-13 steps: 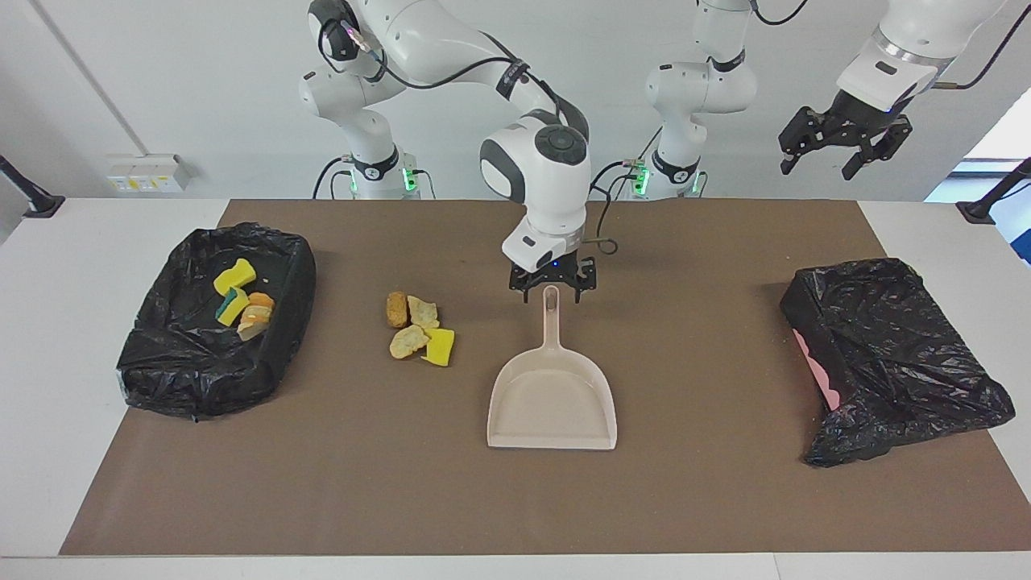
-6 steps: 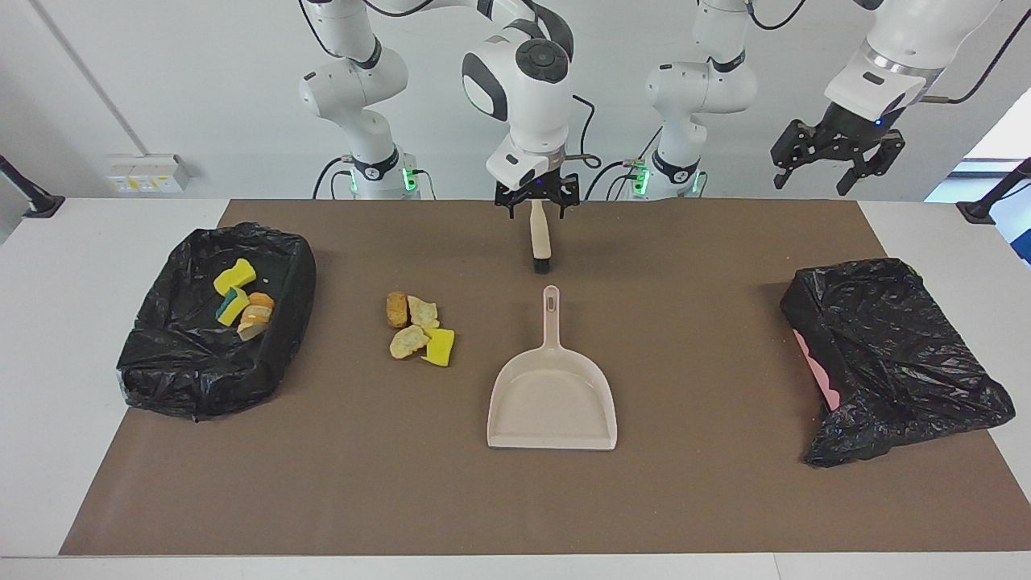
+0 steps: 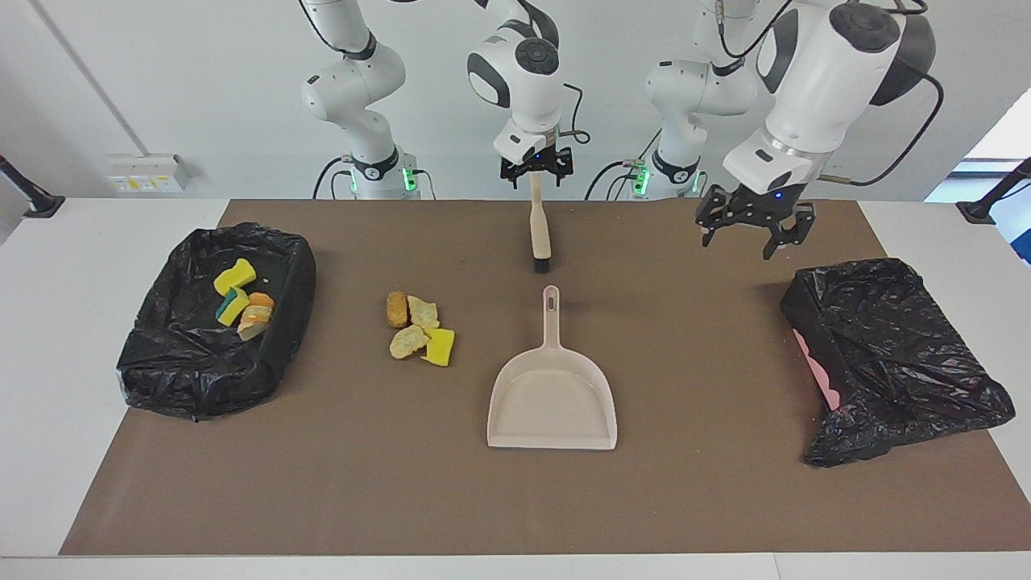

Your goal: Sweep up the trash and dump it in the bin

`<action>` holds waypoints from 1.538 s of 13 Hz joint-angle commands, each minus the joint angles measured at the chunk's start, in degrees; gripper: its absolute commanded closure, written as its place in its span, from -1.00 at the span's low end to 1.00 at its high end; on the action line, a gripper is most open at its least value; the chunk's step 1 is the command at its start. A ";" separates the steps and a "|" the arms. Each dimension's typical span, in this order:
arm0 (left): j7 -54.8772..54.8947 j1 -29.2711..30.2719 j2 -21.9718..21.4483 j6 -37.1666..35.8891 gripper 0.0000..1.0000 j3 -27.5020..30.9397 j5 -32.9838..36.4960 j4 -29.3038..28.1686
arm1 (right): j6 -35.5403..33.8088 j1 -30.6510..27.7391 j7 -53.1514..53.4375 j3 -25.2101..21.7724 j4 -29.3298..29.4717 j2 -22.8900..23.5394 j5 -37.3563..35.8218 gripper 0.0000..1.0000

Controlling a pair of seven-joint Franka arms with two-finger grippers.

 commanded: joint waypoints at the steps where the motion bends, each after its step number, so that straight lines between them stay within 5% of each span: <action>1: -0.40 -4.28 -0.70 6.45 -1.00 0.88 0.24 -5.42 | 7.24 2.74 3.43 -0.09 -5.71 -0.38 1.80 -1.00; 7: -17.14 -15.17 11.14 18.91 -1.00 0.88 0.51 -3.95 | 12.80 6.96 4.76 -0.09 -10.11 1.30 1.80 -1.00; 8: -20.15 -16.07 12.65 21.64 -1.00 0.88 0.59 -3.94 | 12.72 6.96 4.67 -0.09 -10.03 1.30 1.80 -0.71; 11: -24.12 -19.32 17.83 24.91 -1.00 0.88 0.51 -2.10 | 12.36 6.96 4.32 -0.09 -8.80 2.09 1.71 0.66; 13: -26.06 -21.07 19.95 26.15 -1.00 0.88 0.68 -2.09 | 12.28 6.88 4.58 -0.18 -7.39 2.97 0.84 1.00; 17: -28.61 -21.35 21.10 27.29 -1.00 0.80 0.15 -2.36 | 10.18 5.39 2.92 -0.79 -6.16 2.01 -0.48 1.00; 20: -29.58 -21.35 21.89 28.61 -1.00 0.88 0.15 -2.27 | 0.45 0.13 -1.46 -0.71 -6.24 -4.90 -2.59 1.00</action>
